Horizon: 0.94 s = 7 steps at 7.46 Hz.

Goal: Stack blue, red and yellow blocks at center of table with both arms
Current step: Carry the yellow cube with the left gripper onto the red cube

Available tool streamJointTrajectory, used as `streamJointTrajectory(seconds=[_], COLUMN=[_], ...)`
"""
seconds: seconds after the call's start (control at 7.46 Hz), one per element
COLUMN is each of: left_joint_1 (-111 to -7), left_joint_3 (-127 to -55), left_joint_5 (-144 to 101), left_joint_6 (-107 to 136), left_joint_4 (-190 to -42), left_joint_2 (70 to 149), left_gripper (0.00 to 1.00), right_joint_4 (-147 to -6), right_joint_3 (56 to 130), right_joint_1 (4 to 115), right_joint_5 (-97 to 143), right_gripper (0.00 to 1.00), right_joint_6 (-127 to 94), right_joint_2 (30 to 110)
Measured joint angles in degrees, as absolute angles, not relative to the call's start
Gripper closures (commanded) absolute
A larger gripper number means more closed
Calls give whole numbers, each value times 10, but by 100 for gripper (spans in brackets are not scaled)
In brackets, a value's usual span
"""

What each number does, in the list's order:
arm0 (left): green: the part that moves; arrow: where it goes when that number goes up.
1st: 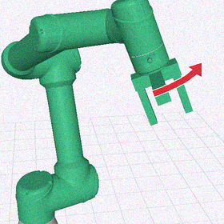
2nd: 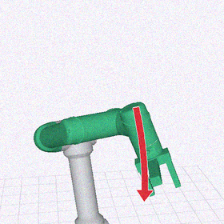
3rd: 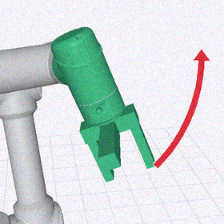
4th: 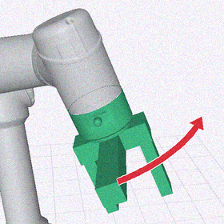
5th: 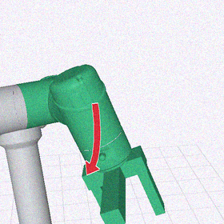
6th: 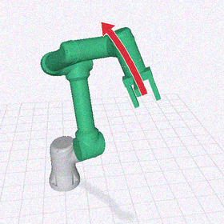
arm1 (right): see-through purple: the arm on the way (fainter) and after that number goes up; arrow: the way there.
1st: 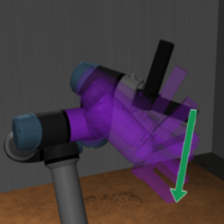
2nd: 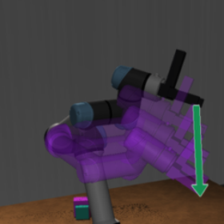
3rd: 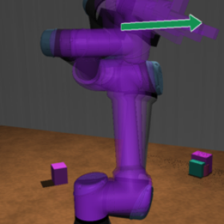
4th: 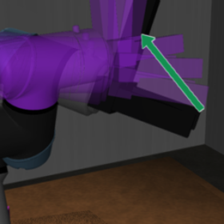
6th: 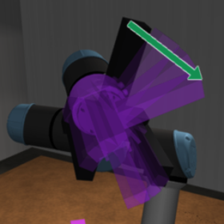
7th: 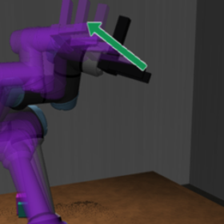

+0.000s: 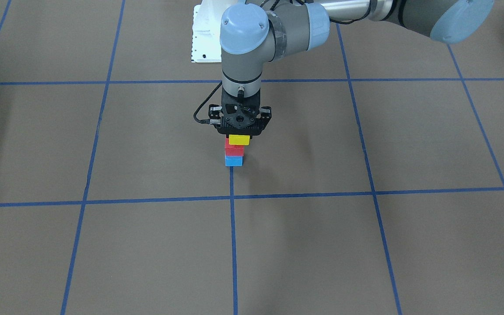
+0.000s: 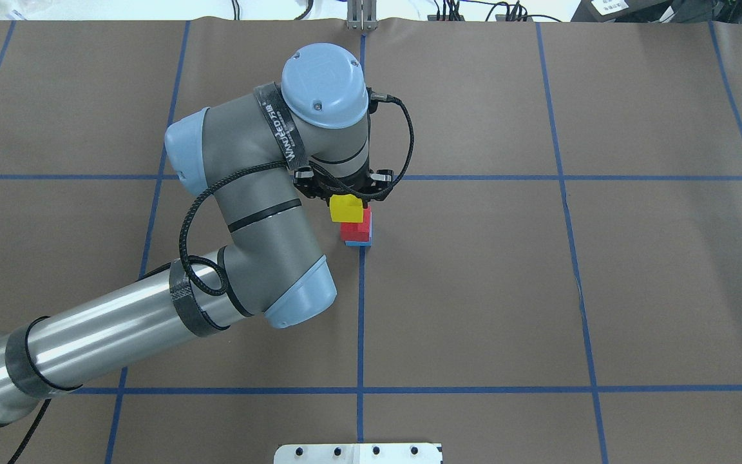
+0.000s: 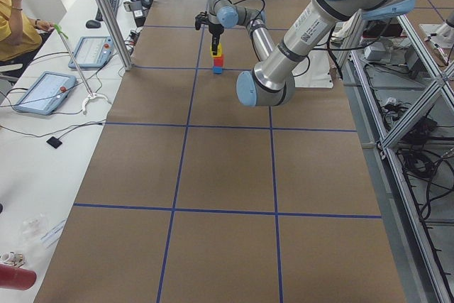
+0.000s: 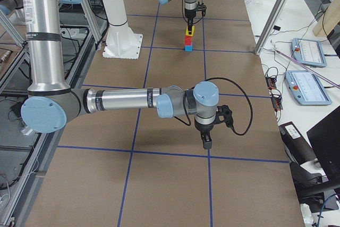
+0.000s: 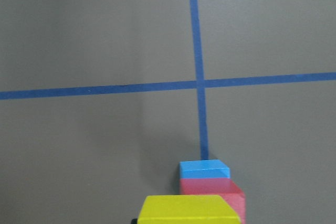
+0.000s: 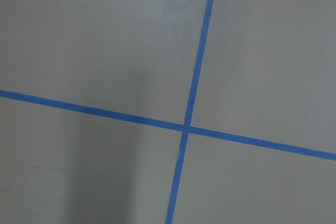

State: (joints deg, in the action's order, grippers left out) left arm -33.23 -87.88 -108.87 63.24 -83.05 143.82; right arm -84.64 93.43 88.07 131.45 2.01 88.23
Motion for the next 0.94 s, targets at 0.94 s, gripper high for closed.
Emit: streamJointTrajectory(seconds=[0.94], left_joint_1=[-326], left_joint_3=[-888], left_joint_5=[-1087], left_joint_6=[629], left_joint_4=[-828], left_joint_2=[1440], left_gripper=[0], right_joint_4=[-846], right_joint_3=[933], right_joint_1=[881], right_joint_5=[1315], right_gripper=[0], right_joint_6=[25], right_joint_2=[886])
